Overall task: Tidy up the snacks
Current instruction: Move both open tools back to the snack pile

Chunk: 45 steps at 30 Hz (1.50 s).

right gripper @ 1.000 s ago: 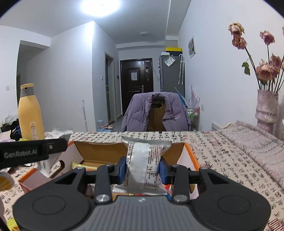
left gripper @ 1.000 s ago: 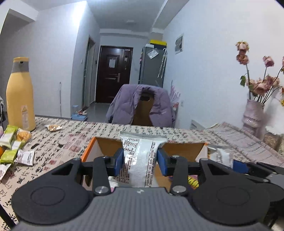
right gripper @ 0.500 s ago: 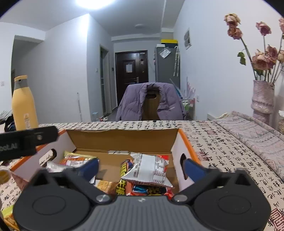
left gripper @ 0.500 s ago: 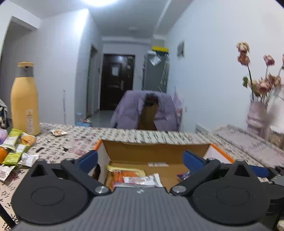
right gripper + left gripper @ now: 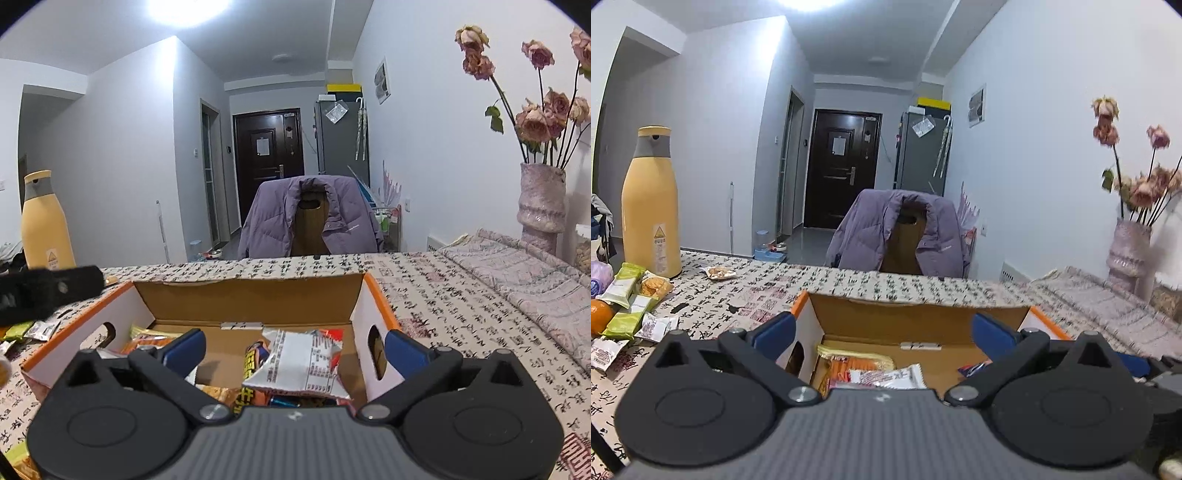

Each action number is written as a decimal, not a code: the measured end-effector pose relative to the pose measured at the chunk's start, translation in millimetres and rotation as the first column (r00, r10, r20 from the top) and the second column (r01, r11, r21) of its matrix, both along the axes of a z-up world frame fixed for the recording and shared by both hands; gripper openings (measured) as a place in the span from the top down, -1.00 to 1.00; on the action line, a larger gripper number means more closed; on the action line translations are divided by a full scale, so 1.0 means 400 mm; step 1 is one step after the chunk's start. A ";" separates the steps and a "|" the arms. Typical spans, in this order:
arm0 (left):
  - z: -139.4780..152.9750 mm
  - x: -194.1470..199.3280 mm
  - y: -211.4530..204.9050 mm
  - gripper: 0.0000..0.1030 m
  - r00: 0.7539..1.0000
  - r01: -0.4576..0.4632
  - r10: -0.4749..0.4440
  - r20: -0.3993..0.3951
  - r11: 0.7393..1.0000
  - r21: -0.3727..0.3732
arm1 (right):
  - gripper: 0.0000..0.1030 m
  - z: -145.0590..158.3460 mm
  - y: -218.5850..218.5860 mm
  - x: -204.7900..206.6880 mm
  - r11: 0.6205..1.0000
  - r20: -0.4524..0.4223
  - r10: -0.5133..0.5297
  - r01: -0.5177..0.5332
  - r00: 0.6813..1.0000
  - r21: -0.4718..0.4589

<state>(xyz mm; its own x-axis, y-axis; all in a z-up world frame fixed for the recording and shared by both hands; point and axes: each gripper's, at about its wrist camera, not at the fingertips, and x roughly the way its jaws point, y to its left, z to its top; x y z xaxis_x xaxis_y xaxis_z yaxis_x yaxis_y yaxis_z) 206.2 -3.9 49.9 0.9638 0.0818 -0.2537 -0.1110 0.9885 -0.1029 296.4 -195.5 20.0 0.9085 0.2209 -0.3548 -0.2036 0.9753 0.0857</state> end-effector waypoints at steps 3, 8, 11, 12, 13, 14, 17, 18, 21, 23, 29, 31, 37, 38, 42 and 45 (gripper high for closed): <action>0.025 -0.027 -0.001 -1.00 1.000 0.005 -0.005 0.013 1.000 0.000 | -1.00 0.024 0.000 -0.020 1.000 0.018 0.001 -0.001 1.000 -0.001; 0.048 -0.074 0.001 -1.00 1.000 0.015 -0.015 0.021 1.000 0.012 | -1.00 0.048 -0.002 -0.066 1.000 0.033 0.009 -0.008 0.999 -0.016; 0.053 -0.107 0.004 -1.00 1.000 0.012 -0.013 0.019 1.000 0.018 | -1.00 0.060 -0.003 -0.103 1.000 0.036 0.015 -0.015 0.999 -0.022; 0.053 -0.117 0.006 -1.00 1.000 0.014 -0.014 0.017 1.000 0.018 | -1.00 0.062 -0.004 -0.115 1.000 0.038 0.016 -0.015 0.999 -0.025; 0.053 -0.129 0.007 -1.00 1.000 0.014 -0.014 0.014 1.000 0.020 | -1.00 0.063 -0.005 -0.128 0.999 0.038 0.017 -0.016 0.999 -0.030; 0.051 -0.141 0.009 -1.00 1.000 0.013 -0.013 0.012 1.000 0.023 | -1.00 0.064 -0.007 -0.141 0.999 0.039 0.018 -0.016 0.999 -0.034; 0.044 -0.174 0.013 -1.00 1.000 0.012 -0.012 0.003 0.999 0.032 | -1.00 0.061 -0.014 -0.174 0.999 0.035 0.016 -0.015 0.999 -0.047; 0.041 -0.185 0.016 -1.00 1.000 0.012 -0.012 -0.002 0.999 0.033 | -1.00 0.059 -0.017 -0.184 0.999 0.031 0.016 -0.014 0.999 -0.051; 0.029 -0.215 0.025 -1.00 1.000 0.013 -0.012 -0.017 0.999 0.039 | -1.00 0.047 -0.029 -0.215 0.998 0.012 0.013 -0.012 1.000 -0.061; 0.018 -0.231 0.030 -1.00 1.000 0.014 -0.013 -0.029 0.999 0.042 | -1.00 0.038 -0.036 -0.230 0.998 -0.003 0.014 -0.014 1.000 -0.069; -0.029 -0.272 0.038 -1.00 0.996 0.025 -0.021 -0.089 0.999 0.043 | -1.00 -0.003 -0.053 -0.275 0.994 -0.053 0.010 -0.016 0.999 -0.106; -0.044 -0.279 0.044 -1.00 0.994 0.025 -0.021 -0.107 0.999 0.033 | -1.00 -0.020 -0.058 -0.287 0.994 -0.070 0.012 -0.020 0.998 -0.111; -0.077 -0.321 0.057 -1.00 0.989 0.044 -0.040 -0.141 0.999 0.026 | -1.00 -0.067 -0.060 -0.319 0.989 -0.119 0.020 -0.037 0.993 -0.141; -0.081 -0.328 0.057 -1.00 0.989 0.047 -0.042 -0.143 0.998 0.029 | -1.00 -0.072 -0.060 -0.324 0.989 -0.126 0.021 -0.039 0.992 -0.143; -0.099 -0.350 0.060 -1.00 0.986 0.059 -0.055 -0.156 0.998 0.023 | -0.99 -0.081 -0.060 -0.333 0.989 -0.137 0.025 -0.044 0.990 -0.140; -0.114 -0.360 0.062 -1.00 0.983 0.070 -0.067 -0.171 0.998 0.012 | -0.94 -0.085 -0.055 -0.336 0.988 -0.138 0.033 -0.053 0.990 -0.142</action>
<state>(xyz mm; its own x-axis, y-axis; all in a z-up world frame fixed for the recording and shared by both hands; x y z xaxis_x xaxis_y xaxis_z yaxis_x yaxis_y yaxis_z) 62.0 20.9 4.3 0.9100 0.0235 -0.4139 -0.0578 0.9958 -0.0706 162.1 -217.6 -14.1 0.8408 0.1958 -0.5047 -0.2417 0.9700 -0.0264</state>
